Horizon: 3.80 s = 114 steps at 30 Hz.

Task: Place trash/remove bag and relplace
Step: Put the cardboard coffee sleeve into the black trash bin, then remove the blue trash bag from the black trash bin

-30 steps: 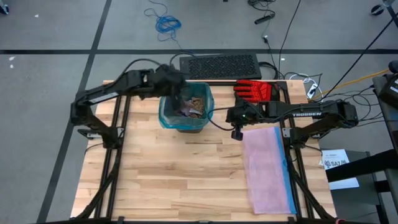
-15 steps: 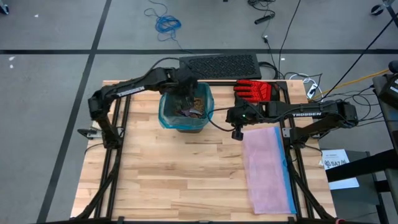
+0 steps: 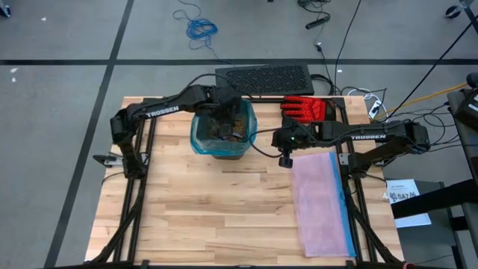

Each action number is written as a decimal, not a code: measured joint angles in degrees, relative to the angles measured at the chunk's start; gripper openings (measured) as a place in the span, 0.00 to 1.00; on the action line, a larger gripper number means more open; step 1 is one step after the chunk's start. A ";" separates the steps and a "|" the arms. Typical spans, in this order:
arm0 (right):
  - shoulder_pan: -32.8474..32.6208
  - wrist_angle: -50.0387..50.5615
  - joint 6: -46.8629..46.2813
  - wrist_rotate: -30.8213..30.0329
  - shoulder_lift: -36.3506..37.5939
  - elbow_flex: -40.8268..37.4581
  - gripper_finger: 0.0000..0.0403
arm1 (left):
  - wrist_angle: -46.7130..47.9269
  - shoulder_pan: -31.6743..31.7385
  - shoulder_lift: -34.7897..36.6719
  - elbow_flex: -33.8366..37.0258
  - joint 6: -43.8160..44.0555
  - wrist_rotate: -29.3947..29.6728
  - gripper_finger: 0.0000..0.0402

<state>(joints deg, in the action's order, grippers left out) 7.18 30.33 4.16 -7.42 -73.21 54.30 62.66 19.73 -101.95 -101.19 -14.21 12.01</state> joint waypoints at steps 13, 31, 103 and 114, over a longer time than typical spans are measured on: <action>0.00 -0.22 0.93 0.14 0.00 0.00 0.00 | 3.97 -2.69 3.13 -9.91 0.34 12.77 0.26; 6.38 -30.36 -8.06 10.65 2.70 -16.83 0.00 | -4.78 -3.75 32.45 13.63 17.52 15.32 0.00; -7.11 -70.91 57.05 -18.33 -15.84 -20.73 0.33 | -49.26 -3.59 54.08 61.01 22.92 11.74 0.00; -9.27 -82.69 64.22 -24.15 -20.39 -20.70 0.33 | -48.52 -3.59 54.08 61.01 22.83 11.74 0.00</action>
<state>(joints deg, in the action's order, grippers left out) -2.09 -52.36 68.38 -31.57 -93.60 33.61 14.14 16.14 -47.88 -40.18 8.62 23.75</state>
